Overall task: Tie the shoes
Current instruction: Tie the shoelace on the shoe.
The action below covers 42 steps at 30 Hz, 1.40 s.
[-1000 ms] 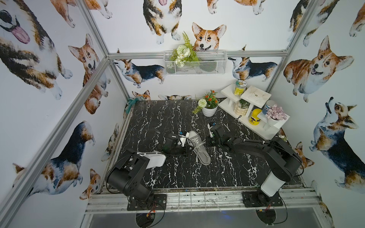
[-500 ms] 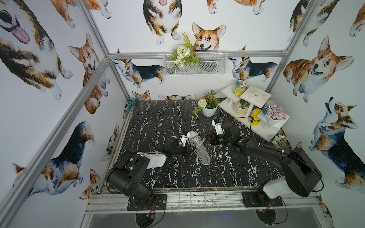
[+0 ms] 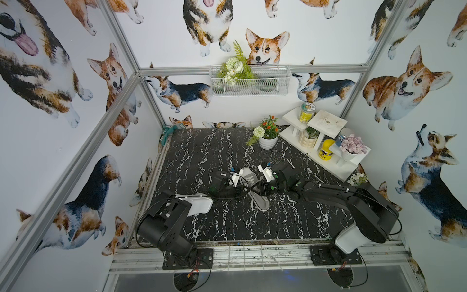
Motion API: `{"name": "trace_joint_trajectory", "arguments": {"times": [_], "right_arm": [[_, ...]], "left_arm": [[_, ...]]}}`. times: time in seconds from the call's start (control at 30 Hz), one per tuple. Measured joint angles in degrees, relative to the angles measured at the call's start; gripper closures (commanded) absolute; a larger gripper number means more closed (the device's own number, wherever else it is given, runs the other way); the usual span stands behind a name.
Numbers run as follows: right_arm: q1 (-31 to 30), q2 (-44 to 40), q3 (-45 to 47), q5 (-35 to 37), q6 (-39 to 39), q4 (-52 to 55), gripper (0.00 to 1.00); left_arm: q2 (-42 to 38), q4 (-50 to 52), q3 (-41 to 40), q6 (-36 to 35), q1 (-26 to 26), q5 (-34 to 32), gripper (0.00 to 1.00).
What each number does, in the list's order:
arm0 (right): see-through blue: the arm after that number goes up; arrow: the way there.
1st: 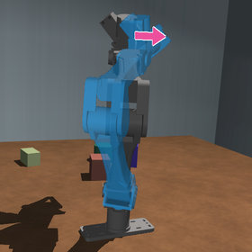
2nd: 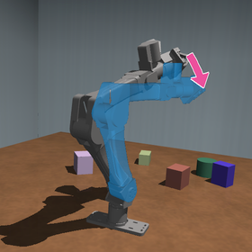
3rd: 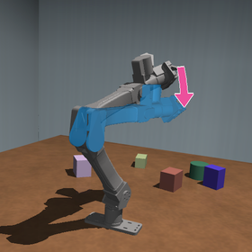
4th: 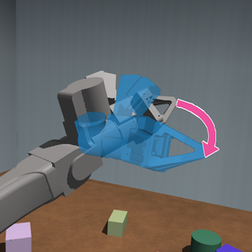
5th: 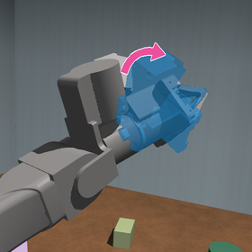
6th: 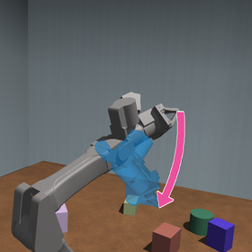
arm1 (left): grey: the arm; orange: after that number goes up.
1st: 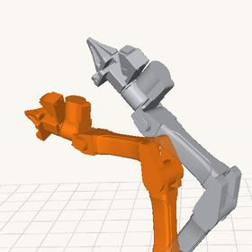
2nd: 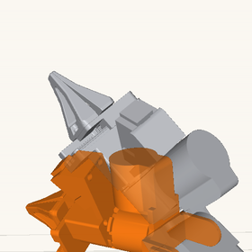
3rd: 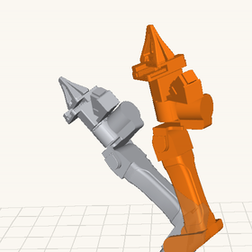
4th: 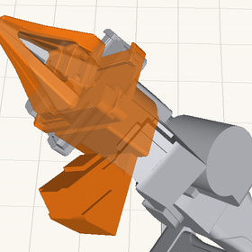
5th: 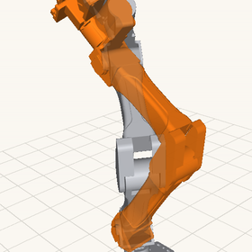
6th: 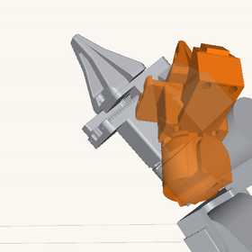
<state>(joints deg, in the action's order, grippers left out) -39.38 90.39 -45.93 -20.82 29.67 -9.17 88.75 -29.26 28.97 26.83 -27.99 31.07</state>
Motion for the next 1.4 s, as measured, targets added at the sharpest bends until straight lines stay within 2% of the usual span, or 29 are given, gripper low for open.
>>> {"name": "trace_joint_trajectory", "arguments": {"times": [0.17,0.37,0.57,0.97,1.4], "right_arm": [[-0.11,1.81,-1.51,1.05,0.44,0.63,0.54],[-0.37,2.58,-2.36,2.84,0.48,2.49,0.67],[-0.37,2.82,-2.47,3.30,0.48,3.39,0.73],[-0.37,1.97,-2.38,3.89,0.42,3.89,0.96],[-0.26,-0.70,-1.05,3.45,-0.26,6.38,0.94]], "left_arm": [[0.02,-0.02,0.09,0.00,0.00,0.04,1.00],[0.00,-0.04,0.09,-0.02,0.00,0.20,1.00],[0.00,-0.04,0.09,-0.17,-0.02,0.20,1.00],[-0.09,-0.04,0.09,-0.17,-0.02,0.20,1.00],[-0.09,0.00,0.11,-0.22,-0.02,0.17,1.00]]}}
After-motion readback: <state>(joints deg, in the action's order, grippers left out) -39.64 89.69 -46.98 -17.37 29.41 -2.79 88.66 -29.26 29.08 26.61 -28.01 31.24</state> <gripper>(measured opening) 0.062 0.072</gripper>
